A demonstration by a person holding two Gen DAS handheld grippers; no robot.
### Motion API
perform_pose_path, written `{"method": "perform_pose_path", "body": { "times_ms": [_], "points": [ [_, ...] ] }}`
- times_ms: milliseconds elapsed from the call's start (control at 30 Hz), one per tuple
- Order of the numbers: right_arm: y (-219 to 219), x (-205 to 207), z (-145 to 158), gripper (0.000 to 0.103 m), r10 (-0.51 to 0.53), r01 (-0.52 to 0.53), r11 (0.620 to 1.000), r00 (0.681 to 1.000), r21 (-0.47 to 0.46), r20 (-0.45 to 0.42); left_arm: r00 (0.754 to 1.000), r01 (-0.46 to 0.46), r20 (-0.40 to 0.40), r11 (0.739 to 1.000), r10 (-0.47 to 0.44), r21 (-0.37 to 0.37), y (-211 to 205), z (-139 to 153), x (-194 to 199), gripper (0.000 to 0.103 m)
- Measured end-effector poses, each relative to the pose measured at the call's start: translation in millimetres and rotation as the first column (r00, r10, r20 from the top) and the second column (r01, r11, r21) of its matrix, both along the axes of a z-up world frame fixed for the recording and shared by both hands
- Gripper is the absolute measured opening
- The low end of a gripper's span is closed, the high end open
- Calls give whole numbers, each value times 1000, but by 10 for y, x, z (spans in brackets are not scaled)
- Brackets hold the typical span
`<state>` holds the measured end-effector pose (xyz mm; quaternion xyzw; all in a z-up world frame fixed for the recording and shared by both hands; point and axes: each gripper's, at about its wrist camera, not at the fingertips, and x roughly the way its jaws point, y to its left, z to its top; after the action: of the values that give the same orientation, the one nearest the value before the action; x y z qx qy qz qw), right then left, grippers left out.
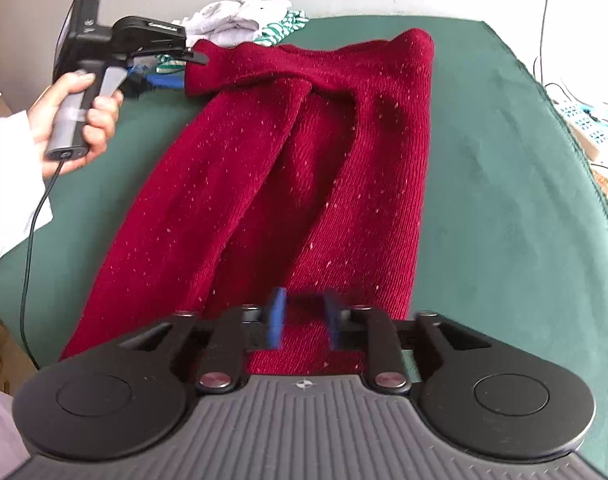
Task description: Fold clothes
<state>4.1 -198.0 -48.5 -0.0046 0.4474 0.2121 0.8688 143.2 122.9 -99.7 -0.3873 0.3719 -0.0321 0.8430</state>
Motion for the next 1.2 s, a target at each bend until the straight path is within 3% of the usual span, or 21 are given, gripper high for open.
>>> {"method": "perform_pose_path", "body": {
  "times_ms": [33,67,133,267,400,500,567,600,667,933,1067,1133,1167,1200],
  "points": [
    [2,-1,-2,30,3,-3,1000,1000,1,3,1000,0,-14,996,-1,-93,-26,-67,-13,51],
    [5,-2,-4,30,5,-5,1000,1000,1,5,1000,-3,-23,990,0,-141,-74,-94,-16,51],
    [9,-4,-8,30,10,-10,1000,1000,3,10,999,15,-25,983,-20,-184,-248,-101,3,51],
    [15,5,-16,30,19,-19,1000,1000,5,17,1000,4,-20,989,-7,-147,-534,-73,71,60],
    [2,-19,-25,30,19,-19,1000,1000,9,25,998,-38,-52,980,28,-194,-535,-34,194,62],
    [-9,-36,-32,30,17,-17,1000,999,15,34,999,-28,-20,993,26,-111,-548,196,177,63],
    [-16,-48,-37,30,16,-16,1000,999,18,40,999,-34,9,996,35,-83,-550,320,115,75],
    [-19,-54,-39,30,15,-16,1000,999,20,43,999,-33,8,994,34,-102,-559,325,112,81],
    [-32,-49,-46,30,12,-13,999,999,29,44,1000,-13,-14,987,11,-160,-626,259,162,81],
    [-32,-33,-58,30,17,-19,999,998,31,52,997,-51,-69,982,39,-182,-861,-37,426,76],
    [-36,-56,-66,30,14,-16,999,998,33,63,998,-59,-36,977,53,-204,-839,-67,555,69],
    [-40,-62,-69,30,11,-13,999,998,33,68,998,-62,-23,979,58,-194,-853,-64,597,61],
    [-49,-56,-69,30,1,-3,999,998,33,69,998,-63,-20,981,60,-186,-866,-65,610,52],
    [-57,-51,-70,24,-10,7,999,998,33,70,998,-64,-17,982,62,-178,-879,-67,623,37]
  ]
}}
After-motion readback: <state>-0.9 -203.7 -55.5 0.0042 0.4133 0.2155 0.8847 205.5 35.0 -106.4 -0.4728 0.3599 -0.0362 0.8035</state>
